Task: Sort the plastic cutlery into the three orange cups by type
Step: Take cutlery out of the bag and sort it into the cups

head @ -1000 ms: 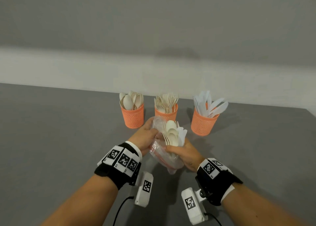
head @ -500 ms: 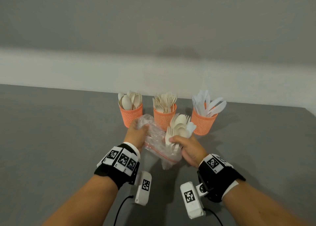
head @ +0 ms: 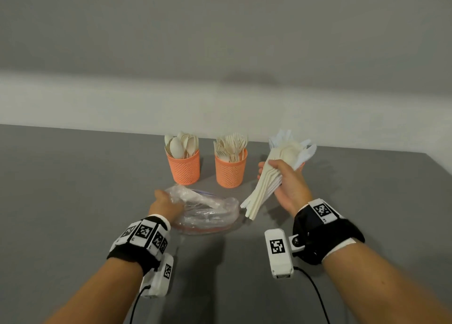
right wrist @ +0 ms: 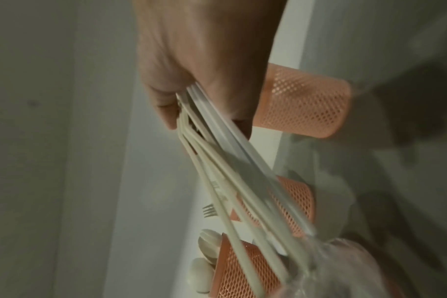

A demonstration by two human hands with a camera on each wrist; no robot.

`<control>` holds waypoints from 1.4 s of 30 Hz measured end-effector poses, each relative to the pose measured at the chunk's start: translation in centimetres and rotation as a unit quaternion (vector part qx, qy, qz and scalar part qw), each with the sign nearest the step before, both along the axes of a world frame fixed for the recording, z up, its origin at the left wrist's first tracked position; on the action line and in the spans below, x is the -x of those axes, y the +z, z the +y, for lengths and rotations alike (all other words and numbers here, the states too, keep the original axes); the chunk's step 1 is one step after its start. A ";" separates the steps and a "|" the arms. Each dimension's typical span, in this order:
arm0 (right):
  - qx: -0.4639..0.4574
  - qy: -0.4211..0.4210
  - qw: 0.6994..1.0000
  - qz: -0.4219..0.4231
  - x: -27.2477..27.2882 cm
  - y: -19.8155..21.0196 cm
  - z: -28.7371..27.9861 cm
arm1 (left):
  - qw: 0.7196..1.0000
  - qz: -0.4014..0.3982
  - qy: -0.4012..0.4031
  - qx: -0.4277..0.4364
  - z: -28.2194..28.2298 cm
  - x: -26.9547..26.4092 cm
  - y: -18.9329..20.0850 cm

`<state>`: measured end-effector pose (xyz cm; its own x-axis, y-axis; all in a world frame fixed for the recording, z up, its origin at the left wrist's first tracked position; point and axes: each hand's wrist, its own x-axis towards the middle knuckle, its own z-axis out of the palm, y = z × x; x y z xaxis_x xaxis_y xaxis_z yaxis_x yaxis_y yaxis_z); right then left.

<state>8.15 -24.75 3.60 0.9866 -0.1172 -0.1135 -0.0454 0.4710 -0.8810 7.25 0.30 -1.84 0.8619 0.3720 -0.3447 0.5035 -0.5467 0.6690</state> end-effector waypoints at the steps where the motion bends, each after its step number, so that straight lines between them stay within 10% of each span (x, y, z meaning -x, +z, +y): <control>1: 0.027 0.017 0.999 -0.004 0.1 0.3 0.2 | 1.000 -0.021 -0.001 -0.021 0.0 0.1 0.4; 5: 0.087 0.089 0.992 -0.013 0.6 1.4 1.7 | 0.979 -0.171 -0.050 -0.098 -1.6 0.9 3.8; 10: 0.059 0.152 0.987 0.014 1.1 2.1 4.4 | 0.916 -0.115 -0.341 0.177 -6.9 2.0 6.2; 14: 0.134 0.171 0.976 0.013 1.4 2.7 5.0 | 0.873 -0.089 -0.288 0.384 -8.5 1.6 5.6; 21: 0.245 0.107 0.962 -0.052 2.4 1.7 4.4 | 0.840 -0.098 -0.234 0.481 -8.3 1.2 5.3; 30: 0.312 0.059 0.946 -0.064 1.9 1.2 3.9 | 0.810 -0.065 -0.199 0.548 -8.4 1.1 5.8; 42: 0.246 0.077 0.962 -0.090 1.8 0.7 3.3 | 0.837 -0.118 -0.186 0.500 -9.7 0.9 6.1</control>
